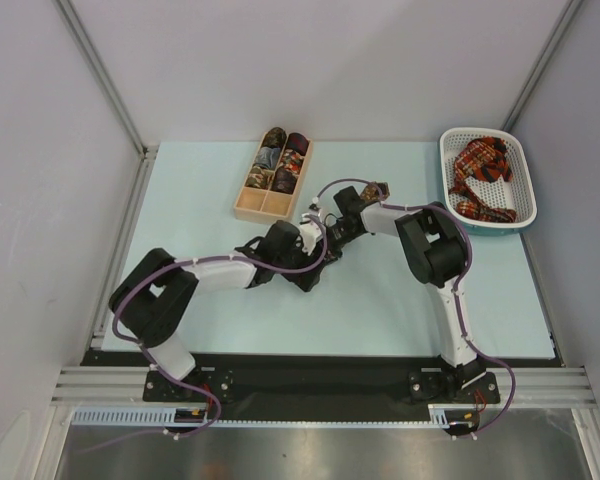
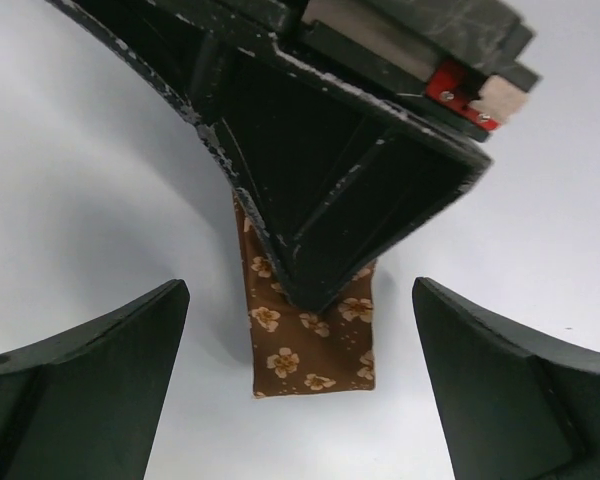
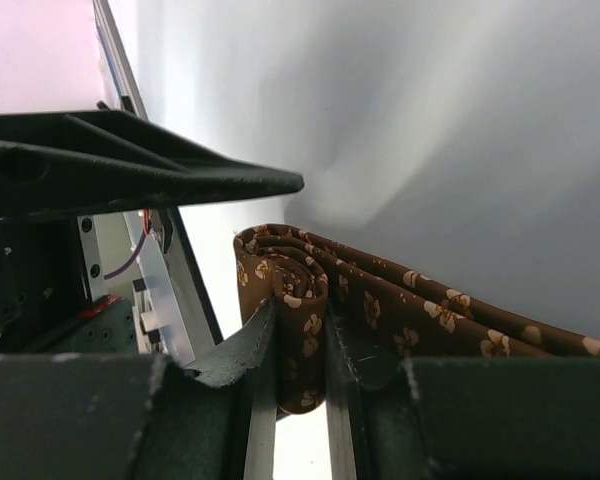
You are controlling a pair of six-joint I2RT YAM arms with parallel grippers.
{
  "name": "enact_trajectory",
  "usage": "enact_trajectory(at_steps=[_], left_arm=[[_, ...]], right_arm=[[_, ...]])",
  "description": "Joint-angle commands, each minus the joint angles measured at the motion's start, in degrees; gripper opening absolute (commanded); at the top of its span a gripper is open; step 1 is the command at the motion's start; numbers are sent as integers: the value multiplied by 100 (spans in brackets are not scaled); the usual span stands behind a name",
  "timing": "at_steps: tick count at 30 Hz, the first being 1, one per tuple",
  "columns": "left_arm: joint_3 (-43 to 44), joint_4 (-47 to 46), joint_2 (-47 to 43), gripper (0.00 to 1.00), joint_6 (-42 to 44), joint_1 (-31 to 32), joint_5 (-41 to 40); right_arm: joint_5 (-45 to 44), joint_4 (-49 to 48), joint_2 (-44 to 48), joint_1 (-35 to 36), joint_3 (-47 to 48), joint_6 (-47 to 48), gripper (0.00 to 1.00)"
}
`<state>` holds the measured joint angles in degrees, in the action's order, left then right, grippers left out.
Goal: Roll the ties
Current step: Roll the tie
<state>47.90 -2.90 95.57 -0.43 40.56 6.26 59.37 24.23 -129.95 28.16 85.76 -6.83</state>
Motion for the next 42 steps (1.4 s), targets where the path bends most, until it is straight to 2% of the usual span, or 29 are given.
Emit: enact_trajectory(at_steps=[1,5,9,15,22,25,31,32,38,42], left_arm=[[325,236,128,100,244,58,-230],[501,483,356,99,394,180,-467],[747,650,620,94,421,225,-503],[888,835,797,82,341,242,-591],[818,1019,788,58,385,242,-582],[782,1072,779,49,394,251,-530],[668,1089,726,40,280,295,-573],[651,1081,718,39,280,295,-565],[624,1124,717,35,245,295,-530],[659,1177,744,33,245,295,-547]], right_arm=[[-313,144,-39,58,82,226,0],[-312,108,-13,75,73,200,0],[-321,73,40,93,3,191,0],[-330,-102,84,154,-208,94,0],[-365,-251,110,137,-314,-37,3],[-391,-322,154,93,-349,-90,9],[-611,-463,339,23,-489,-161,22],[-655,-480,356,14,-498,-196,27],[-717,-577,506,-83,-613,-257,40],[-699,-647,576,-118,-674,-301,41]])
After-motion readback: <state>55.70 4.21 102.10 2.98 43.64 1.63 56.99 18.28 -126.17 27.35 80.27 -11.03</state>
